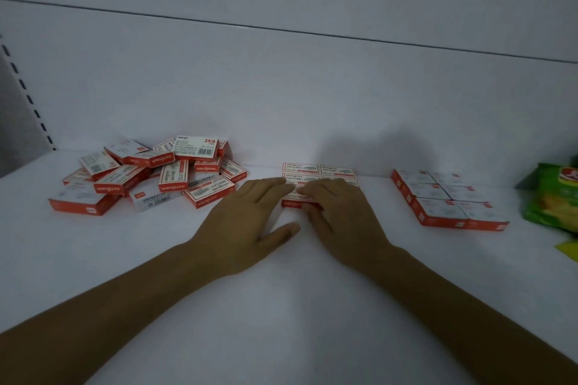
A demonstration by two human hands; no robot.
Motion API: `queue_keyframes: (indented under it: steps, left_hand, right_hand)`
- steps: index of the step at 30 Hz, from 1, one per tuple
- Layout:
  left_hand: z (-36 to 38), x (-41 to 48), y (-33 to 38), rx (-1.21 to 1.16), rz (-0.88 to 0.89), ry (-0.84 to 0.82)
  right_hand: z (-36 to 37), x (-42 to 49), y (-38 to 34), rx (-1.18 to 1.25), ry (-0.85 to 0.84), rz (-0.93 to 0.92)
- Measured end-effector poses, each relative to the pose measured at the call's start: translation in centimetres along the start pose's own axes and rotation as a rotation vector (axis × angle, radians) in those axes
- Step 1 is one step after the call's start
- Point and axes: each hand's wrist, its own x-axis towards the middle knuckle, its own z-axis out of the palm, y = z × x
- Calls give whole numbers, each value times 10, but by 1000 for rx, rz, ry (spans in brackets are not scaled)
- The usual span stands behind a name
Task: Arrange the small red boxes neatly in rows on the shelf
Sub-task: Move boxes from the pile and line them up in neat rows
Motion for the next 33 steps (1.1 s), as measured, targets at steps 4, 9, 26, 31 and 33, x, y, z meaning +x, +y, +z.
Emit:
queue_keyframes:
  steps: [4, 9, 26, 31, 33]
  left_hand:
    - [-14, -6, -2, 63, 34, 9]
    - [-46, -31, -34, 243, 80, 1]
    - [-59, -70, -104, -190, 43, 205]
    - [-57, -66, -105, -252, -25, 185]
    - [-56, -65, -104, -254, -4, 191]
  right_hand:
    - [-8, 2, -15, -63, -27, -55]
    - [-10, 22, -54, -46, -45, -130]
    - [26, 50, -139, 82, -142, 145]
    - [49, 45, -127, 71, -199, 262]
    - [50, 47, -127, 124, -141, 251]
